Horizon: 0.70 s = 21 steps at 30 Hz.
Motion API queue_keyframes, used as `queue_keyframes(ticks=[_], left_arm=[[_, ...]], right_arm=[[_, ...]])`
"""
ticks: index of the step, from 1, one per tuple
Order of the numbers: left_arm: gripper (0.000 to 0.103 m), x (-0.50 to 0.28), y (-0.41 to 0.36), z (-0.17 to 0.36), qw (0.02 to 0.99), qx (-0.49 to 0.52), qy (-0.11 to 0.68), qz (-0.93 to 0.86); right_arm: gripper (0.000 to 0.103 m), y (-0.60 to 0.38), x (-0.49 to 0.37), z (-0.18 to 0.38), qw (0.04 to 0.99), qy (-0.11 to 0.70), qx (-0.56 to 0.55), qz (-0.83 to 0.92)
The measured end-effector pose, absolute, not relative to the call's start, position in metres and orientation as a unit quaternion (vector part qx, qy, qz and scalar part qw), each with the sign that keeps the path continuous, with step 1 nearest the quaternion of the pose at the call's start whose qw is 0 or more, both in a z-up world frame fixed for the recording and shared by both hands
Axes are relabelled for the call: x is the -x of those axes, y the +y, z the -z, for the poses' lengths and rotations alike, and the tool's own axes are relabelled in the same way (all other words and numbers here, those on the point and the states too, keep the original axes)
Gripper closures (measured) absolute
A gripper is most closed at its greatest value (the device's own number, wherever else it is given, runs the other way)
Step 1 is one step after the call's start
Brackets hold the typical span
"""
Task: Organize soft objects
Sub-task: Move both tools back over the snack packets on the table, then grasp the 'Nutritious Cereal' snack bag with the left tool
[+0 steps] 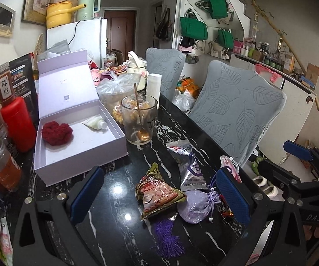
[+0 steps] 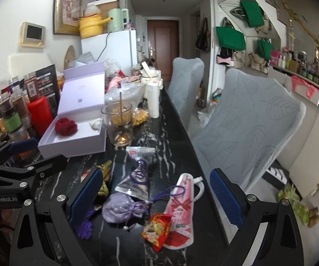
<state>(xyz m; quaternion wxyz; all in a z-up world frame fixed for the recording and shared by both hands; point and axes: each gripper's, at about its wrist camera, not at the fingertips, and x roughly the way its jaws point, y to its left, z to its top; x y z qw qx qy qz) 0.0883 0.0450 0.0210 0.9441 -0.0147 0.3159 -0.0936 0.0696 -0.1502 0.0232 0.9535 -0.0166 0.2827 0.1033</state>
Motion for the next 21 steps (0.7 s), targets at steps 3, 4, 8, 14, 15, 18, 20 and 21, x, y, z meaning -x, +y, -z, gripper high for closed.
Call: queue_keyframes(ticks=[3, 4, 8, 14, 15, 18, 20, 21], left_arm=[[0.0, -0.092, 0.04, -0.015, 0.943, 0.012, 0.319, 0.099], [0.0, -0.094, 0.039, -0.012, 0.942, 0.012, 0.319, 0.099], [0.0, -0.103, 0.035, -0.002, 0.938, 0.014, 0.33, 0.101], [0.0, -0.118, 0.032, 0.014, 0.934, 0.009, 0.344, 0.093], [0.0, -0.121, 0.031, 0.017, 0.933, 0.004, 0.347, 0.091], [0.0, -0.128, 0.029, 0.027, 0.93, 0.001, 0.356, 0.088], [0.0, -0.134, 0.03, 0.034, 0.927, 0.004, 0.364, 0.085], [0.0, -0.136, 0.03, 0.037, 0.926, 0.005, 0.367, 0.084]], right_arm=[[0.005, -0.157, -0.073, -0.017, 0.953, 0.287, 0.007, -0.101], [0.005, -0.16, -0.073, -0.014, 0.952, 0.288, 0.005, -0.1], [0.005, -0.166, -0.077, -0.005, 0.951, 0.294, -0.004, -0.097], [0.005, -0.169, -0.083, 0.017, 0.941, 0.321, 0.001, -0.104], [0.005, -0.168, -0.084, 0.021, 0.94, 0.324, 0.007, -0.102], [0.005, -0.17, -0.086, 0.032, 0.938, 0.333, 0.02, -0.097], [0.005, -0.172, -0.088, 0.039, 0.935, 0.339, 0.021, -0.098], [0.005, -0.173, -0.089, 0.042, 0.934, 0.343, 0.022, -0.098]])
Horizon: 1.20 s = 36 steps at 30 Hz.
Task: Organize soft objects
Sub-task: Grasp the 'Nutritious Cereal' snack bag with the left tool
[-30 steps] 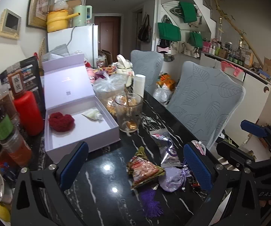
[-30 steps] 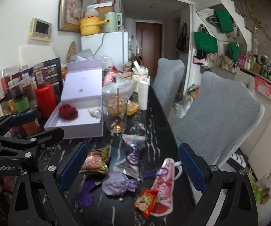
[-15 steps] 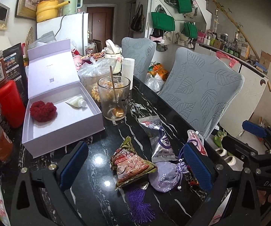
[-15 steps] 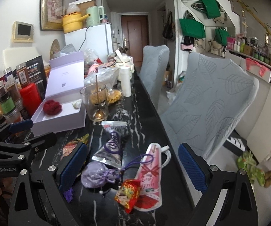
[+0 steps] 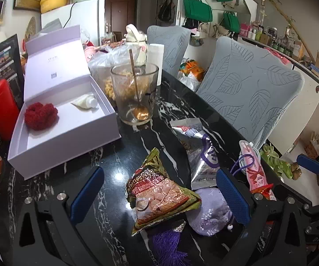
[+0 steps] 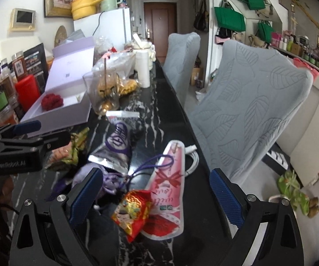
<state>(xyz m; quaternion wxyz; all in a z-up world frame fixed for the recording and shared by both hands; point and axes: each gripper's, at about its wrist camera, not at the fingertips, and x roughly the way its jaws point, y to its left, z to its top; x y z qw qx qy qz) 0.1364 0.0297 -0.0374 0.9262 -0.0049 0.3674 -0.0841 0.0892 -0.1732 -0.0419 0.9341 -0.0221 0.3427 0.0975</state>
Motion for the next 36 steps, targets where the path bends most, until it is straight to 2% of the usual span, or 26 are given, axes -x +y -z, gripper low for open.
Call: queue_keyframes(ticks=[7, 17, 20, 25, 28, 29, 30, 32, 36], left_arm=[[0.0, -0.153, 0.034, 0.057, 0.917, 0.017, 0.392, 0.072], [0.001, -0.177, 0.045, 0.081, 0.901, 0.029, 0.429, 0.057], [0.002, -0.18, 0.046, 0.086, 0.896, 0.04, 0.437, 0.068], [0.014, -0.184, 0.046, 0.095, 0.887, 0.051, 0.453, 0.079], [0.028, -0.182, 0.043, 0.096, 0.891, 0.04, 0.446, 0.08], [0.037, -0.182, 0.042, 0.096, 0.892, 0.036, 0.443, 0.082], [0.04, -0.181, 0.041, 0.096, 0.893, 0.031, 0.441, 0.082], [0.045, -0.18, 0.036, 0.095, 0.895, 0.013, 0.44, 0.078], [0.046, -0.176, 0.036, 0.094, 0.893, 0.016, 0.44, 0.092]], right_arm=[[0.006, -0.18, -0.094, 0.057, 0.928, 0.358, 0.002, -0.099], [0.032, -0.178, -0.095, 0.075, 0.914, 0.385, -0.044, -0.122], [0.035, -0.177, -0.095, 0.079, 0.908, 0.393, -0.055, -0.132], [0.037, -0.18, -0.096, 0.078, 0.912, 0.387, -0.056, -0.124], [0.037, -0.185, -0.097, 0.075, 0.916, 0.38, -0.057, -0.113], [0.037, -0.187, -0.098, 0.074, 0.918, 0.377, -0.057, -0.109], [0.037, -0.188, -0.098, 0.072, 0.92, 0.374, -0.056, -0.105], [0.037, -0.192, -0.1, 0.07, 0.923, 0.37, -0.054, -0.091], [0.037, -0.199, -0.107, 0.072, 0.922, 0.377, -0.059, -0.072]])
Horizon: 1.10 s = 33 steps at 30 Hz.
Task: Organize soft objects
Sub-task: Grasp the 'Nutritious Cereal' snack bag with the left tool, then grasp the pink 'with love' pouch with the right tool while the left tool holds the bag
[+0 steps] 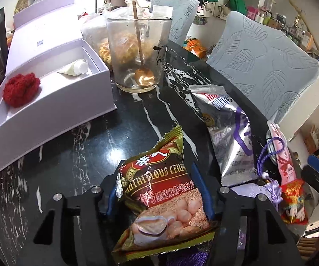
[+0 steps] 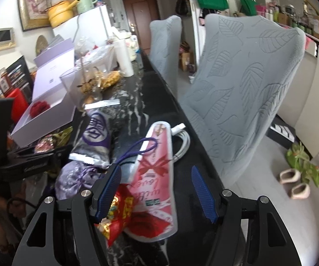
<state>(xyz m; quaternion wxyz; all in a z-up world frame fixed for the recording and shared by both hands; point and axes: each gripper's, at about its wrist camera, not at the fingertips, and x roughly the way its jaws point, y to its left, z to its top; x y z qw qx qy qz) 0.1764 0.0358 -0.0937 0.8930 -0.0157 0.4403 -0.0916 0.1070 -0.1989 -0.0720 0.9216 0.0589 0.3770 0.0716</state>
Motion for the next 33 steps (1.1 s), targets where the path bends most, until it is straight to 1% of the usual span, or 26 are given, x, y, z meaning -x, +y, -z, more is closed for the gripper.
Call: queue_keyframes(ticks=[1, 7, 13, 16, 18, 19, 20, 26, 33], left_arm=[[0.046, -0.175, 0.036, 0.094, 0.892, 0.017, 0.441, 0.093], [0.046, -0.171, 0.039, 0.094, 0.889, 0.023, 0.446, 0.099], [0.046, -0.17, 0.044, 0.092, 0.888, 0.032, 0.448, 0.097], [0.046, -0.171, 0.048, 0.092, 0.888, 0.037, 0.448, 0.096], [0.046, -0.172, 0.049, 0.092, 0.889, 0.039, 0.447, 0.095], [0.046, -0.171, 0.05, 0.092, 0.889, 0.04, 0.447, 0.094], [0.046, -0.171, 0.05, 0.092, 0.889, 0.041, 0.446, 0.093], [0.046, -0.167, 0.053, 0.088, 0.891, 0.044, 0.444, 0.09], [0.046, -0.156, 0.054, 0.076, 0.899, 0.041, 0.426, 0.094]], right_arm=[[0.04, -0.2, -0.109, 0.073, 0.92, 0.382, -0.061, -0.067], [0.047, -0.2, -0.131, 0.085, 0.899, 0.426, -0.064, -0.08], [0.046, -0.186, -0.138, 0.091, 0.884, 0.455, -0.055, -0.09], [0.046, -0.177, -0.136, 0.093, 0.889, 0.451, -0.026, -0.075], [0.05, -0.173, -0.136, 0.094, 0.892, 0.447, -0.01, -0.068], [0.054, -0.171, -0.135, 0.095, 0.895, 0.442, 0.001, -0.065], [0.061, -0.171, -0.135, 0.095, 0.896, 0.44, 0.006, -0.064], [0.075, -0.166, -0.131, 0.089, 0.906, 0.419, 0.016, -0.059], [0.08, -0.161, -0.128, 0.083, 0.913, 0.401, 0.016, -0.074]])
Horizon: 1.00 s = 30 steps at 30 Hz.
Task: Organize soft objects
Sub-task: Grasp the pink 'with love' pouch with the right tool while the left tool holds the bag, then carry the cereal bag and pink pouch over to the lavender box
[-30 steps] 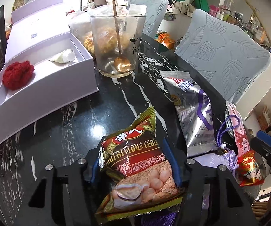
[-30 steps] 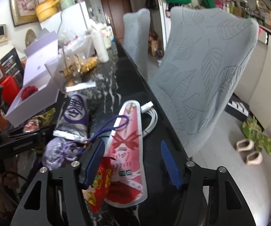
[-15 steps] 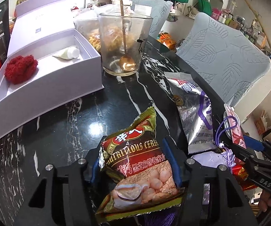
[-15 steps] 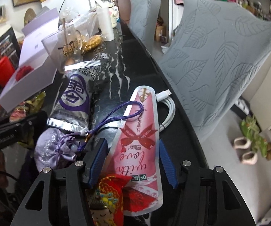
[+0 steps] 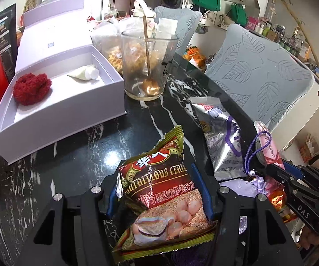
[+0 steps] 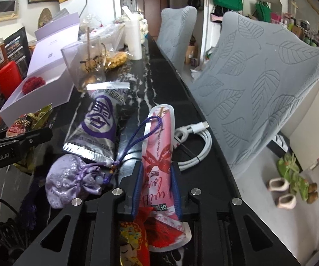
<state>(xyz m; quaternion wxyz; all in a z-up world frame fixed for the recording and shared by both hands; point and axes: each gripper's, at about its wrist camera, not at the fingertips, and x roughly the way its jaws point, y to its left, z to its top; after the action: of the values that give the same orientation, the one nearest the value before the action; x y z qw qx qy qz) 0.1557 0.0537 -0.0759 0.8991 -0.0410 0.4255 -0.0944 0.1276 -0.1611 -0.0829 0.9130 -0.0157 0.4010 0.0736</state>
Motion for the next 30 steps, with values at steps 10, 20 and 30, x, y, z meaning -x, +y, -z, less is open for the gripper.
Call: queue_keyframes(ticks=[10, 20, 30], left_arm=[[0.046, -0.147, 0.062, 0.054, 0.913, 0.048, 0.396, 0.087], [0.046, -0.139, 0.079, 0.027, 0.929, 0.055, 0.36, 0.071], [0.046, -0.123, 0.11, 0.013, 0.937, 0.067, 0.342, 0.032]], right_arm=[[0.08, -0.163, -0.129, 0.058, 0.931, 0.357, -0.002, -0.074], [0.08, -0.144, -0.134, 0.031, 0.944, 0.316, 0.002, -0.097], [0.08, -0.107, -0.135, 0.016, 0.944, 0.294, 0.02, -0.147]])
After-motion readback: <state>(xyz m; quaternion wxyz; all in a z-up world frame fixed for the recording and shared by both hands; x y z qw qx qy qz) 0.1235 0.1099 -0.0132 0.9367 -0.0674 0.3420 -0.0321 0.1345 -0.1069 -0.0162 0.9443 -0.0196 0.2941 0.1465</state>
